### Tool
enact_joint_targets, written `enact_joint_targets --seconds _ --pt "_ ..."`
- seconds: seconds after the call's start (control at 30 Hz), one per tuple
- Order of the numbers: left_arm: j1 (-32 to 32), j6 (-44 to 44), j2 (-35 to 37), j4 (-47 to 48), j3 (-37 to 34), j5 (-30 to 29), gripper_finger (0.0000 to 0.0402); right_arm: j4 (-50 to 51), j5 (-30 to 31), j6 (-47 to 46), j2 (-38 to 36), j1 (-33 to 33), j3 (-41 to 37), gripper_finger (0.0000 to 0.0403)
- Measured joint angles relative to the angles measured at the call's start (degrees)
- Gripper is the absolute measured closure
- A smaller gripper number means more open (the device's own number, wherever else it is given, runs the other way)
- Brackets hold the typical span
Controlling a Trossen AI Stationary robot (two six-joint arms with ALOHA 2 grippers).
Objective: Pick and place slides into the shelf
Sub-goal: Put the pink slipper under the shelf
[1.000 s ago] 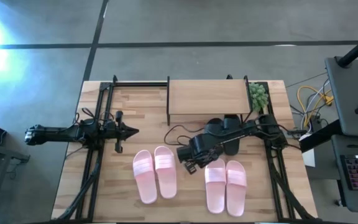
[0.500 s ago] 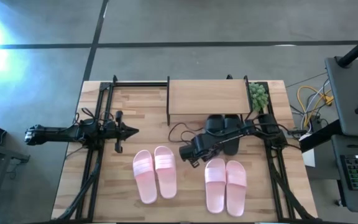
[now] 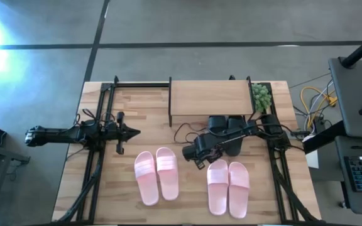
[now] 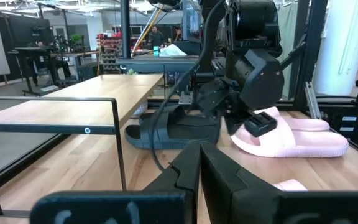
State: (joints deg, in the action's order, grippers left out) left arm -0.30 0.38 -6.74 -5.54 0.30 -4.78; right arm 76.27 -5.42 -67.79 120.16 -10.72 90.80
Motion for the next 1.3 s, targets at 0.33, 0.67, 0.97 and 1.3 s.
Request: enact_joint_targets --seconds 0.33,0.67,0.97,1.3 --pt "0.0 0.0 -0.1 0.0 0.0 0.0 0.0402 -18.4 -0.4 15.2 -2.6 -5.5 4.5 0.0394" --pt "0.0 0.0 0.0 0.0 0.0 0.0 0.0402 -23.4 14.8 21.4 -2.9 -12.3 14.2 0.0349" --pt "0.0 0.0 0.0 0.0 0.0 0.0 0.0402 -11.8 21.9 20.9 -2.9 -17.8 20.0 0.0249" --pt "0.0 0.0 0.0 0.0 0.0 0.0 0.0402 -8.7 22.5 20.6 -2.9 -26.0 18.9 0.0232"
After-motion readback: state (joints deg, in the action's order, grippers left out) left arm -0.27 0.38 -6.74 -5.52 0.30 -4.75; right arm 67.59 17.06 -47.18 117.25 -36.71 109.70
